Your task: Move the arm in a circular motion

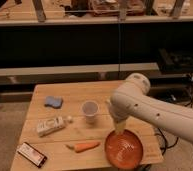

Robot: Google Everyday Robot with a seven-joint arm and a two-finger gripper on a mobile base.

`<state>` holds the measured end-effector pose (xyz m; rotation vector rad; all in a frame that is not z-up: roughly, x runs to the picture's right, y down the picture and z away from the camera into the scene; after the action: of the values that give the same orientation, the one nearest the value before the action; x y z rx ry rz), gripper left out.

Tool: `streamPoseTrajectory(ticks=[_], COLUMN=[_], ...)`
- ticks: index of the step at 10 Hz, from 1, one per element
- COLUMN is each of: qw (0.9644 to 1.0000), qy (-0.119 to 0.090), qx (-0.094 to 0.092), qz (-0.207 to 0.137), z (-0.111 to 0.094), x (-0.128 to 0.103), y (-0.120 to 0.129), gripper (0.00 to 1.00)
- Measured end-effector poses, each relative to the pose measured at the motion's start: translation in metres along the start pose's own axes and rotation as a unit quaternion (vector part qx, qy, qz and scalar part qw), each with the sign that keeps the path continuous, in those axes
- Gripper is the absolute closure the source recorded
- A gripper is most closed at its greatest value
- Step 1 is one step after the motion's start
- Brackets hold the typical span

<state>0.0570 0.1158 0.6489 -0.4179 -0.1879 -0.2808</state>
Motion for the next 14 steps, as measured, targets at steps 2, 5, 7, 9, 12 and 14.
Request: streamPoseTrajectory(ticks=[2,5,7,9,12,14], qw=[0.9993,0.9963,0.9942,0.9940,0.9971,0.9984], qy=[-0.019,-0.027,-0.021,-0.006,0.021,0.032], qx=[0.002,0.002,0.000,-0.003,-0.014,-0.022], qz=[-0.032,-0.082,-0.106,-0.109,-0.071,-0.041], z=[0.012,0.026,0.036,0.043,0.047,0.045], x=[-0.035,-0.038,-0.015,0.027,0.111,0.150], y=[-0.030,-0.088,-0.132,-0.168,-0.183,-0.172], gripper=[0.20,0.20,0.20,0.20,0.20,0.20])
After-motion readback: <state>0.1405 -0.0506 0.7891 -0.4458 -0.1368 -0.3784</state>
